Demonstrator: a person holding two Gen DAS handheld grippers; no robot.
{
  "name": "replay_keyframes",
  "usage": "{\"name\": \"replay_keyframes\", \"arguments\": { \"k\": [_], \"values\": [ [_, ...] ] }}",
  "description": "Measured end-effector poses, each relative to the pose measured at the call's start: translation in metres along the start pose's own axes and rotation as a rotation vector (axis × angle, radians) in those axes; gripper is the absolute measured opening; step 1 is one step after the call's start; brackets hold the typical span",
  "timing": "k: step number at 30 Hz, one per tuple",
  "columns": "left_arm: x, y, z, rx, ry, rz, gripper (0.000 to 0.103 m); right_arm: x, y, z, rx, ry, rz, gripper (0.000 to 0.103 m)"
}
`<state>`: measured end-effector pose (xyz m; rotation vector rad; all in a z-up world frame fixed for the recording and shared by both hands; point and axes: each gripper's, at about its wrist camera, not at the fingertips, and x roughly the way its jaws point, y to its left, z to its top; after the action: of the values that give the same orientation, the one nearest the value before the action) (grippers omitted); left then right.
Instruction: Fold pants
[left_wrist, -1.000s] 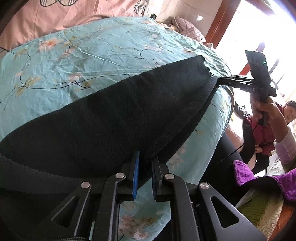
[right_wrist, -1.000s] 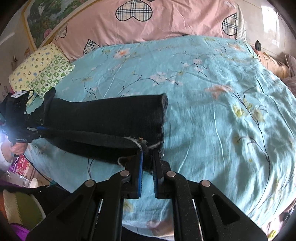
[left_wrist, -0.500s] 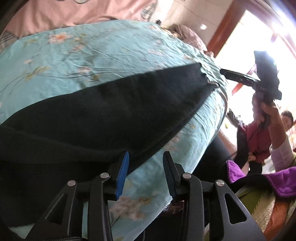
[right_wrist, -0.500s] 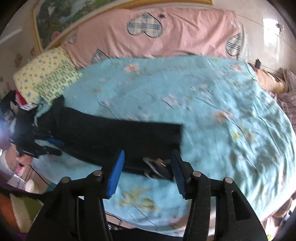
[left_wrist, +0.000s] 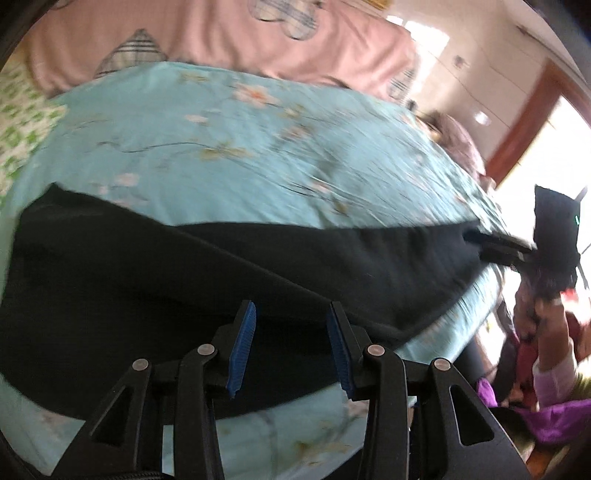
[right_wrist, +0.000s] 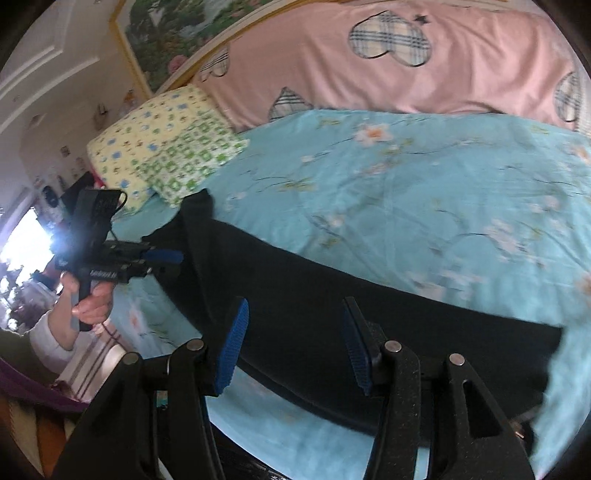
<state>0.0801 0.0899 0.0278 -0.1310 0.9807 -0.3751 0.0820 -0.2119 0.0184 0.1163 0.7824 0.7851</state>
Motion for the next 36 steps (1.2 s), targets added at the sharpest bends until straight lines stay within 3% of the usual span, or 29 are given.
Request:
{"name": "replay_keyframes", "arguments": {
  "k": [10, 17, 19, 27, 34, 35, 36],
  "values": [
    [-0.021, 0.070, 0.032, -0.218, -0.026, 0.119, 0.041, 0.055, 0.027, 0.018, -0.003, 0.061, 0.149, 0.053],
    [-0.012, 0.110, 0.078, -0.340, 0.030, 0.215, 0.059, 0.087, 0.040, 0.030, -0.007, 0.117, 0.218, 0.054],
    [-0.003, 0.120, 0.094, -0.368, 0.072, 0.267, 0.061, 0.097, 0.046, 0.031, -0.018, 0.136, 0.232, 0.060],
    [0.059, 0.154, 0.137, -0.401, 0.332, 0.493, 0.061, 0.137, 0.070, 0.035, -0.097, 0.217, 0.277, 0.061],
    [0.108, 0.161, 0.146, -0.302, 0.501, 0.653, 0.061, 0.164, 0.081, 0.038, -0.130, 0.273, 0.323, 0.061],
    [0.111, 0.162, 0.144, -0.295, 0.513, 0.661, 0.059, 0.168, 0.083, 0.038, -0.130, 0.280, 0.331, 0.061],
    [0.113, 0.163, 0.142, -0.288, 0.519, 0.663, 0.046, 0.171, 0.082, 0.037, -0.129, 0.285, 0.337, 0.061]
  ]
}}
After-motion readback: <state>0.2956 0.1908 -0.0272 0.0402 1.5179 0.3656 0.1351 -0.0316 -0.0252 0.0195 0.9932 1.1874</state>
